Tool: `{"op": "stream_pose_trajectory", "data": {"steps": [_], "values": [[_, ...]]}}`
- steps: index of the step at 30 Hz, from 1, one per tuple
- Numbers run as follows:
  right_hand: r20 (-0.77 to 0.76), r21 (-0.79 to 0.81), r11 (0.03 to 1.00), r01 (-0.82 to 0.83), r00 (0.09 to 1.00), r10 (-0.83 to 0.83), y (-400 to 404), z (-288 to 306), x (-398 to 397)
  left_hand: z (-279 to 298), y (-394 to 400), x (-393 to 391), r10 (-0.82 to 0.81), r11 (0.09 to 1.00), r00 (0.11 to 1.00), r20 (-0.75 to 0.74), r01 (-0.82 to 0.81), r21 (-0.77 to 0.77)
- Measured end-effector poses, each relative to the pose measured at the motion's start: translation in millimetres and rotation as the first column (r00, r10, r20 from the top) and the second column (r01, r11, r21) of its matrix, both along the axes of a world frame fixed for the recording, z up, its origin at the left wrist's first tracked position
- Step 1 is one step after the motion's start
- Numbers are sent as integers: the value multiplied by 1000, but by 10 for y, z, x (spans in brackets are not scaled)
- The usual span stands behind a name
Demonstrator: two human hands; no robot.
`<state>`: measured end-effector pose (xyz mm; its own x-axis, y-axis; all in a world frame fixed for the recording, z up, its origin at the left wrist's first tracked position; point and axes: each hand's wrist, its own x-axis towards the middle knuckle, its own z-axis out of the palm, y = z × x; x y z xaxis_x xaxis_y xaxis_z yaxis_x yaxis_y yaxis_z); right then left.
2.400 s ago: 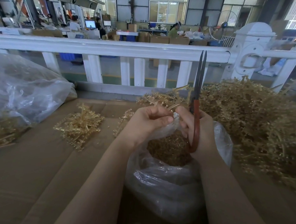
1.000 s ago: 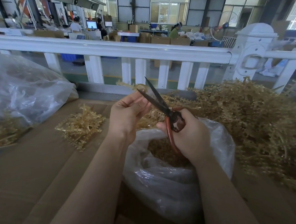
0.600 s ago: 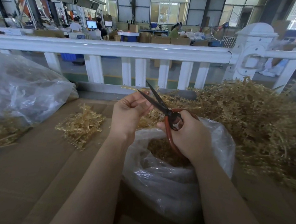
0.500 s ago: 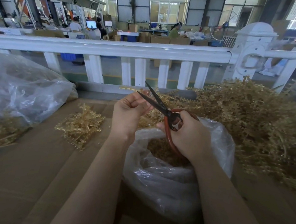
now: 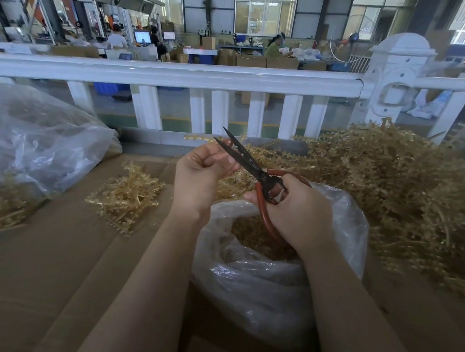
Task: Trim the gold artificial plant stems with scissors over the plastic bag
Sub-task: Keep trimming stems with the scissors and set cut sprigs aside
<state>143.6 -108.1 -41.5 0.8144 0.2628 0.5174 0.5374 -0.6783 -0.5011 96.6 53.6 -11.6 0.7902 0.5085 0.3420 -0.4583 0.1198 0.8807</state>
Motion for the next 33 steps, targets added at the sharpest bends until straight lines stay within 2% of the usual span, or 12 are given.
{"op": "stream_pose_trajectory", "data": {"steps": [15, 23, 33], "values": [[-51, 29, 999, -40, 998, 41, 17, -4, 12, 18, 19, -40, -5, 998, 999, -33, 7, 62], [66, -21, 1000, 6, 998, -5, -6, 22, -9, -10, 55, -44, 28, 983, 996, -81, -13, 182], [22, -21, 1000, -16, 1000, 16, 0, 1, 10, -2, 83, -49, 50, 977, 994, -95, -29, 209]]}}
